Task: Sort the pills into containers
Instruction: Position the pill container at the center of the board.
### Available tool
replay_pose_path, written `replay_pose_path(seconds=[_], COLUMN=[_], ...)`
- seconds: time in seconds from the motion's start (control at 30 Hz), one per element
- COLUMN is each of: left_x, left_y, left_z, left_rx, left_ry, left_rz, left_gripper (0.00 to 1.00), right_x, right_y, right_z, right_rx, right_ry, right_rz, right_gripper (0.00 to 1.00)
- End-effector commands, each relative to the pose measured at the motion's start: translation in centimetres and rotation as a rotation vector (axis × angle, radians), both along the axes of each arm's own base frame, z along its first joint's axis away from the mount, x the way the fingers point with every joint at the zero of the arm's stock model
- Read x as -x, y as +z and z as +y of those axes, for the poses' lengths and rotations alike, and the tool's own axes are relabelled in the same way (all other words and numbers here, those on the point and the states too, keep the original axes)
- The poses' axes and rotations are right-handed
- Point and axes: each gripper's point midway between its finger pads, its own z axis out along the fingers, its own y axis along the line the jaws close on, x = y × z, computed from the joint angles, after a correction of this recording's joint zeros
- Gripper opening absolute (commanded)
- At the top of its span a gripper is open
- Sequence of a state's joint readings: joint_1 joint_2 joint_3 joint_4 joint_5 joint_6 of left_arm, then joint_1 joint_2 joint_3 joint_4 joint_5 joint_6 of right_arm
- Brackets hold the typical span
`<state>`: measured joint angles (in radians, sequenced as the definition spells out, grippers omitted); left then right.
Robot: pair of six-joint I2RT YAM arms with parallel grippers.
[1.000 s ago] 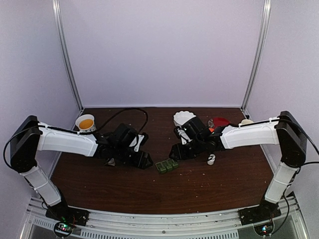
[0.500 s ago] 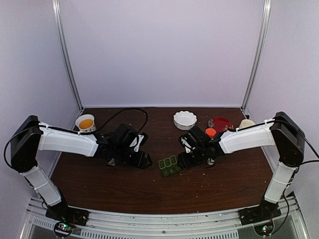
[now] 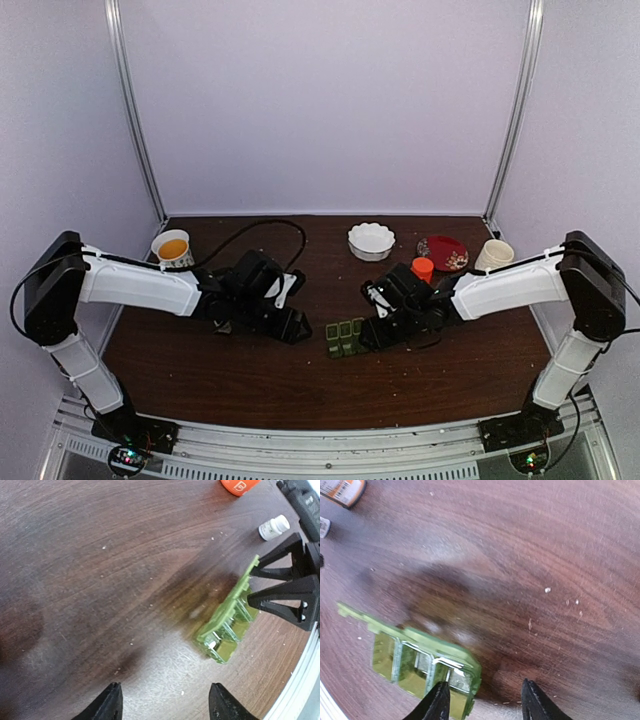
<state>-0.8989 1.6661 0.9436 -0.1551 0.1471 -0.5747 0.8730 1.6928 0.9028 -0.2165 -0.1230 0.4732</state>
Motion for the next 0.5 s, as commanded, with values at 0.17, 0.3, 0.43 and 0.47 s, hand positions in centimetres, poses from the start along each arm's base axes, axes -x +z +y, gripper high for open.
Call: replay_pose_path(seconds=[0.17,0.3,0.43,0.47], left_x=[-0.6,-0.6,-0.7,-0.6], left_y=[2.2,1.8,1.9,1.9], left_z=[-2.4,-2.6,-2.6,-2.6], left_rx=[0.095,0.089,0.087,0.089], left_ry=[-0.048,-0.050,-0.050,-0.051], left_rz=[-0.041,-0.032,-0.033,-0.034], left_gripper=[0.60,0.60,0.59,0.59], right_x=[0.3,0.8,1.3,1.3], right_y=[3.4,4.0,3.6,3.4], right_z=[1.1,2.0,2.7,2.8], right_rx=[-0.066,-0.071,-0.059,-0.054], right_ry=[0.029,0.044,0.042,0.040], right_rz=[-0.069,-0.058,-0.039,-0.034], right_gripper=[0.41,0.38,0.36,0.35])
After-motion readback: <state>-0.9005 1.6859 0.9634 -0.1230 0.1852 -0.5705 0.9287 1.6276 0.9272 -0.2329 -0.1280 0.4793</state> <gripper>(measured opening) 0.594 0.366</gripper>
